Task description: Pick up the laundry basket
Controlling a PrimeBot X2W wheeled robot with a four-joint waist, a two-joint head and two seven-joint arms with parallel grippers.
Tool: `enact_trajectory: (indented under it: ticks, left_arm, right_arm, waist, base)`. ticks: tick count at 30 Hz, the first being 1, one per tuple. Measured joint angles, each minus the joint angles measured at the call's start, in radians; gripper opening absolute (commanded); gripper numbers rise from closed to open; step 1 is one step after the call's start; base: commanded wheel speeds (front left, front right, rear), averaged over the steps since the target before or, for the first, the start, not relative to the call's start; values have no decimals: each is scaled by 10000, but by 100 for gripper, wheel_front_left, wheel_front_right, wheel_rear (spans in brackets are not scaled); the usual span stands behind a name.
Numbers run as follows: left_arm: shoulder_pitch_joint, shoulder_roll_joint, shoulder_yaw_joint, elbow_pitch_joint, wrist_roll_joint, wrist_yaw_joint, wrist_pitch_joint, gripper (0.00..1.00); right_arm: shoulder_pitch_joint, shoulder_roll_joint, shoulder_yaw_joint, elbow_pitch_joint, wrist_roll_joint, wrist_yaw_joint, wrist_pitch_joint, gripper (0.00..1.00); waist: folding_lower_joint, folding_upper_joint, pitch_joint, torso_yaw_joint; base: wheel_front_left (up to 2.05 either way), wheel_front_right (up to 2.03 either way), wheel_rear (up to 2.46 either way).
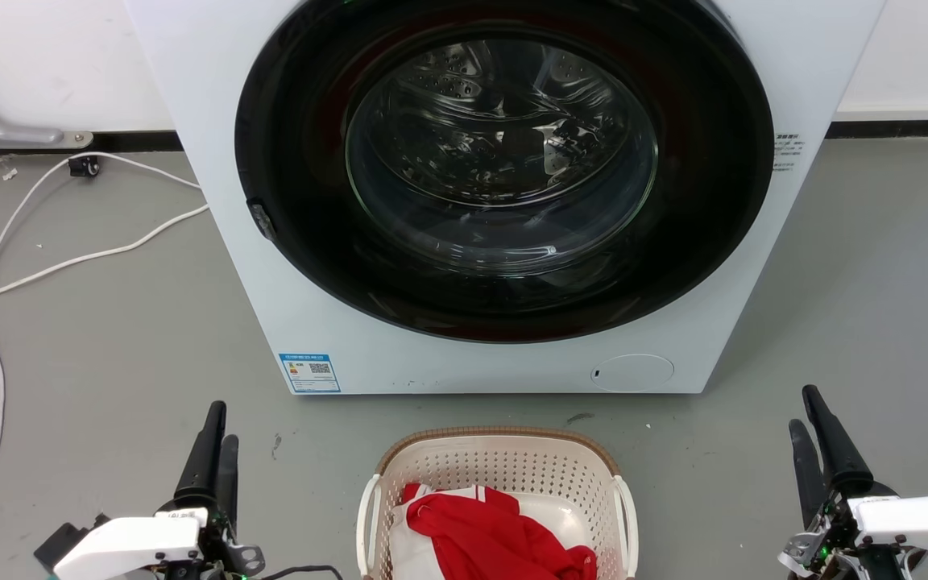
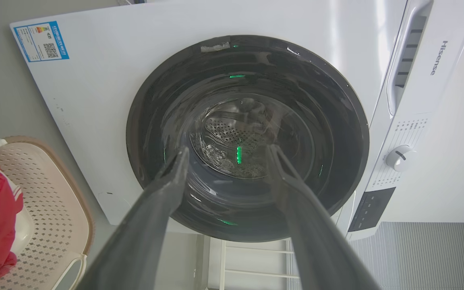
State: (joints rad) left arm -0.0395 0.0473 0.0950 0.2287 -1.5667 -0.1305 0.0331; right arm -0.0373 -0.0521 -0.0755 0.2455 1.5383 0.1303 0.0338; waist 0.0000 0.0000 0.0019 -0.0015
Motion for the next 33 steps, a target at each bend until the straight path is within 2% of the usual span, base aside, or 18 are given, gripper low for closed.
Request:
enact_trajectory:
  ticks: [8, 14, 22, 33]
  left_arm:
    - [127, 2, 349, -155, 581, 0, -334, 100]
    - [174, 2, 571, -205, 1484, 13, -558, 100]
    - [197, 2, 777, -982, 3003, 217, -851, 100]
    - [513, 4, 533, -2176, 5051, 351, -1204, 100]
  right_arm:
    - [32, 8, 52, -104, -1039, 0, -341, 100]
    - [37, 8, -194, -257, -2117, 0, -562, 100]
    - [37, 13, -138, -943, -4951, 0, -867, 100]
    - [77, 13, 117, -1850, -7889, 2, -1216, 100]
  waist:
    - [0, 0, -22, 3]
    - [0, 0, -42, 6]
    - [0, 0, -17, 0]
    - [0, 0, 12, -12]
  base:
    - [0, 0, 0]
    - [0, 0, 0]
    - [0, 0, 0]
    - [0, 0, 0]
